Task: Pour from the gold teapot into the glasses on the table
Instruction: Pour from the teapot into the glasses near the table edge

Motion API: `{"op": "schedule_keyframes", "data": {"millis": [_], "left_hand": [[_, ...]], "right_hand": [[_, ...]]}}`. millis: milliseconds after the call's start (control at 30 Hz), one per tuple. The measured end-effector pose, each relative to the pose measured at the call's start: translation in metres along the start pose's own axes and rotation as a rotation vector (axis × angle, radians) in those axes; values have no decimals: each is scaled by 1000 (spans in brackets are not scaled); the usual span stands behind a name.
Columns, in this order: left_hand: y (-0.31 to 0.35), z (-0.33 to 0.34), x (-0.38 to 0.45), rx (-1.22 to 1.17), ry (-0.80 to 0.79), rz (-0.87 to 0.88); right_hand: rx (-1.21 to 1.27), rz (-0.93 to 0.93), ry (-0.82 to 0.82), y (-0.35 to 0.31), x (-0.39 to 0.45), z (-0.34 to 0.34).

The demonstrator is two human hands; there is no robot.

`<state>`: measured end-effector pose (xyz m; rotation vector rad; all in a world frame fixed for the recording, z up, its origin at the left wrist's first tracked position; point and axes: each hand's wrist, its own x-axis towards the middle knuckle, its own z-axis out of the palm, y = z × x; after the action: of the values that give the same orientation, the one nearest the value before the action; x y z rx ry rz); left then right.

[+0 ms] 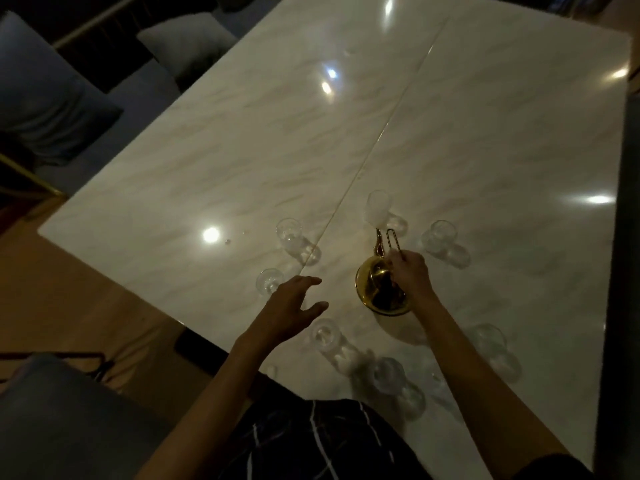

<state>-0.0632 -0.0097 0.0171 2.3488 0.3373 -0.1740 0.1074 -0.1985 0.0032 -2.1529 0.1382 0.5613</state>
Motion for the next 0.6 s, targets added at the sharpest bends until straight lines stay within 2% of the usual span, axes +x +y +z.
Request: {"op": "schedule_keyframes", "data": {"millis": [133, 267, 433, 600], "left_hand": [[-1, 0, -14, -57, 59, 82], [0, -3, -29, -72, 93, 195], [0, 5, -50, 2, -5, 374], [-5, 10, -65, 52, -103, 566]], "right_hand": [[-97, -159, -49, -19, -24, -14], [-70, -220, -62, -33, -61, -23], [12, -233, -70, -40, -113, -28], [-16, -177, -47, -36, -163, -18]]}}
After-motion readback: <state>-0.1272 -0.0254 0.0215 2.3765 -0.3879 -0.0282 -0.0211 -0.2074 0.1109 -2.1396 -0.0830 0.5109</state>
